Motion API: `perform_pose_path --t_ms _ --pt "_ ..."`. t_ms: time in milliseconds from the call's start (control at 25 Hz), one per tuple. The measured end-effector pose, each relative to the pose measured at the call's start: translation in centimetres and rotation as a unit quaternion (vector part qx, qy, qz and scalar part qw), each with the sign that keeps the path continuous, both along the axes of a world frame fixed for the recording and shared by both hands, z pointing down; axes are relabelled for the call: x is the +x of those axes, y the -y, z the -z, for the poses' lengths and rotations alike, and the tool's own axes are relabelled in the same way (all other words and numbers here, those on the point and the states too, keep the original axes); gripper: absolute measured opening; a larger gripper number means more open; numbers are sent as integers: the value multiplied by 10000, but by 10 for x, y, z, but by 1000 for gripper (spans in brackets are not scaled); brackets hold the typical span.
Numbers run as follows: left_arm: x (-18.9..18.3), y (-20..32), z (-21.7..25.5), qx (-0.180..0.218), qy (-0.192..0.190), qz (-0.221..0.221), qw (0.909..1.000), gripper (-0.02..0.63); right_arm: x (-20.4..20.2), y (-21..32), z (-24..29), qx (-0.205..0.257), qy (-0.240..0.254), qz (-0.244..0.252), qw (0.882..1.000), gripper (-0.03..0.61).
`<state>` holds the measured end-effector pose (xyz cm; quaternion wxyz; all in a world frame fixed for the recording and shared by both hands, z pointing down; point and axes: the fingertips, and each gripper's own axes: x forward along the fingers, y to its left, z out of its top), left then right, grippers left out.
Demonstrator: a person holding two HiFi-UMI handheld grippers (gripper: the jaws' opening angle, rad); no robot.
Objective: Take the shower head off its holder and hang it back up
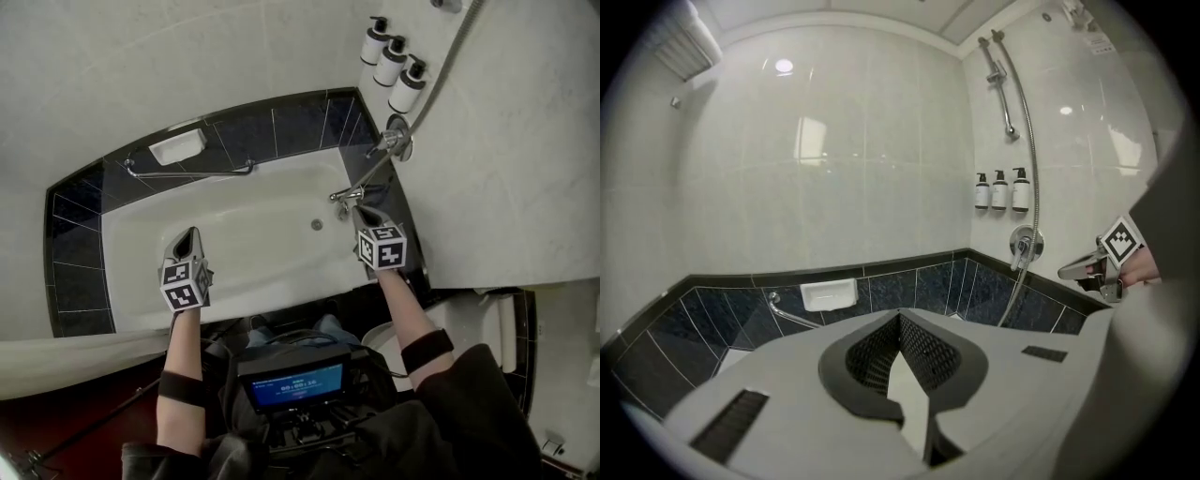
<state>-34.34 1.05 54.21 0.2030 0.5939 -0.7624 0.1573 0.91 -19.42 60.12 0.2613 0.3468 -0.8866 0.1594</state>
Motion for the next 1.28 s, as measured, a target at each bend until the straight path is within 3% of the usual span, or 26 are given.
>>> perform_pose_path --t_ms 400,800,1040,1280 --pt "1 -14 10 155 21 29 9999 0 7 -8 -7 19 -75 43 10000 23" --pt "24 5 -11 -145 161 -474 9986 2 29 -17 -27 -231 -130 -151 9995 23" --pt "80 39 -32 -588 63 -1302 9897 27 49 -22 -47 -435 -162 -339 9983 23" --pt "138 78 -81 -1082 -157 -2250 9682 121 67 -24 -78 -612 -205 -689 9955 23"
